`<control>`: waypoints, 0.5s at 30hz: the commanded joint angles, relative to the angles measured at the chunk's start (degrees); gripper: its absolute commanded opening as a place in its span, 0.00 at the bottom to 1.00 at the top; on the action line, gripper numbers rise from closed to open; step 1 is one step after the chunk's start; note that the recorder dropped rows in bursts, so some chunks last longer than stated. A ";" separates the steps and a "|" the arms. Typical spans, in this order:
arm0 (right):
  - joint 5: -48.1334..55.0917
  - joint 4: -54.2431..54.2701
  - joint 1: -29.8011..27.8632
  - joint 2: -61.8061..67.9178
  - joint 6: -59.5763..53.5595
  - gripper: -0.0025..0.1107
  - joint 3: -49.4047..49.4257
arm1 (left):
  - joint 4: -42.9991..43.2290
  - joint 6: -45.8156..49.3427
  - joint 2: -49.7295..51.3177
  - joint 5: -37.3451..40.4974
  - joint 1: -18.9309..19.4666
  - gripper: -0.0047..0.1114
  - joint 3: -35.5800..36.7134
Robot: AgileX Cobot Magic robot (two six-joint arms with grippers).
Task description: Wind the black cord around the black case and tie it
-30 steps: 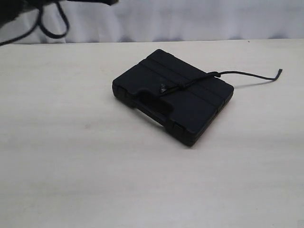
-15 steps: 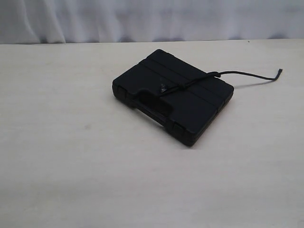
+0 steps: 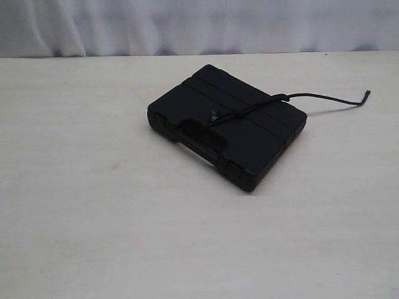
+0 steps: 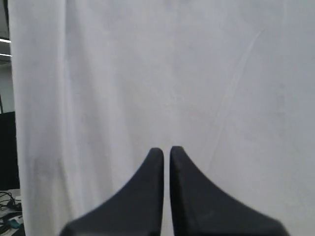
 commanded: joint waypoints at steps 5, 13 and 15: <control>6.04 -0.51 0.08 -16.33 0.30 0.06 5.72 | -0.53 -0.36 -14.37 10.06 0.06 0.04 0.22; 6.19 -0.73 0.07 -20.06 4.19 0.06 13.97 | 0.03 2.82 -24.10 13.69 0.06 0.04 1.77; 4.75 -0.73 -0.04 -20.06 4.77 0.06 16.42 | -0.08 3.14 -24.10 14.96 0.06 0.04 2.55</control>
